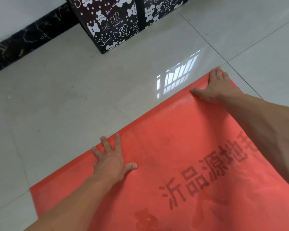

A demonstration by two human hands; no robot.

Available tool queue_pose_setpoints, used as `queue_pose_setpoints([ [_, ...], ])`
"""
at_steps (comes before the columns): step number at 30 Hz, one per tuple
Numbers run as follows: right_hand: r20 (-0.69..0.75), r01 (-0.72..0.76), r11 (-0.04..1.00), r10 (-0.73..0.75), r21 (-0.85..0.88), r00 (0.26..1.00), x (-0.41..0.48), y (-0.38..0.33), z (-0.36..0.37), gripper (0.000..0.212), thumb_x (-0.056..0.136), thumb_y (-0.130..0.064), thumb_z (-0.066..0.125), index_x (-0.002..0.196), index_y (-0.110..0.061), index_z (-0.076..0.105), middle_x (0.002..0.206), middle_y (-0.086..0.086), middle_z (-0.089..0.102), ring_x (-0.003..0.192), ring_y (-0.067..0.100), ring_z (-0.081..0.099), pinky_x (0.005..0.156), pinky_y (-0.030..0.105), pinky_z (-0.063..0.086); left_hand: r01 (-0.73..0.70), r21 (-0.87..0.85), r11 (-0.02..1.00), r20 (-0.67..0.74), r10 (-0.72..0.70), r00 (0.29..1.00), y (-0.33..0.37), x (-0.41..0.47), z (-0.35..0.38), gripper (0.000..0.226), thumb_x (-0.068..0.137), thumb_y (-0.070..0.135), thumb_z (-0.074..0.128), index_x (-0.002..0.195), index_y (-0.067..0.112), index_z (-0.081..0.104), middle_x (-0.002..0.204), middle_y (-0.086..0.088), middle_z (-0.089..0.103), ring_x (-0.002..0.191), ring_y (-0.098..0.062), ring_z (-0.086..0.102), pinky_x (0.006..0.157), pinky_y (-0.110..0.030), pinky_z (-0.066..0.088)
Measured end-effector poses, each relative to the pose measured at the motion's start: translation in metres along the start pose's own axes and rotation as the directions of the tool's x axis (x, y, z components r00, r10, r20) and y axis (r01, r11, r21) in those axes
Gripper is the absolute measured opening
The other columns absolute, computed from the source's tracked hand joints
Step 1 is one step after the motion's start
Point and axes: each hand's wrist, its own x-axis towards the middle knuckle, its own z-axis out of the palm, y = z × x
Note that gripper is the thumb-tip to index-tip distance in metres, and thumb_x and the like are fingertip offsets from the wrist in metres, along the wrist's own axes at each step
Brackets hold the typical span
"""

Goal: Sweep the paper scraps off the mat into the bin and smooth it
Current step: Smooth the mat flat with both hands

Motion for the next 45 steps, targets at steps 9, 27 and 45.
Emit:
queue_pose_setpoints([
  [9, 0.013, -0.130, 0.991, 0.131, -0.036, 0.991, -0.013, -0.021, 0.004, 0.102, 0.082, -0.074, 0.042, 0.154, -0.023, -0.009, 0.161, -0.008, -0.016, 0.149, 0.020, -0.014, 0.109, 0.069, 0.009, 0.001, 0.018, 1.000, 0.005, -0.001, 1.000, 0.003, 0.000, -0.003, 0.124, 0.077, 0.065, 0.065, 0.148, 0.029, -0.030, 0.156, -0.019, -0.031, 0.141, -0.058, -0.012, 0.112, -0.062, 0.021],
  [27, -0.070, 0.217, 0.976, -0.215, 0.017, 0.974, -0.168, -0.056, 0.096, 0.064, 0.095, -0.054, 0.032, 0.152, -0.034, 0.011, 0.163, 0.002, -0.009, 0.149, 0.024, -0.011, 0.107, 0.073, 0.001, -0.038, -0.001, 0.999, -0.096, 0.037, 0.995, 0.000, 0.006, 0.001, 0.126, 0.072, 0.065, 0.071, 0.152, 0.029, -0.020, 0.158, -0.021, -0.021, 0.140, -0.060, -0.005, 0.111, -0.066, 0.019],
  [45, 0.216, 0.100, 0.984, -0.067, -0.148, 0.974, -0.269, -0.079, 0.149, 0.102, 0.076, -0.072, 0.057, 0.144, -0.052, -0.016, 0.152, 0.013, -0.038, 0.139, 0.042, -0.031, 0.086, 0.087, 0.014, -0.108, -0.131, 0.986, -0.287, 0.066, 0.956, -0.125, -0.082, 0.068, 0.110, 0.079, 0.053, 0.071, 0.157, 0.025, -0.002, 0.164, -0.011, -0.012, 0.150, -0.037, 0.003, 0.122, -0.039, 0.012],
])
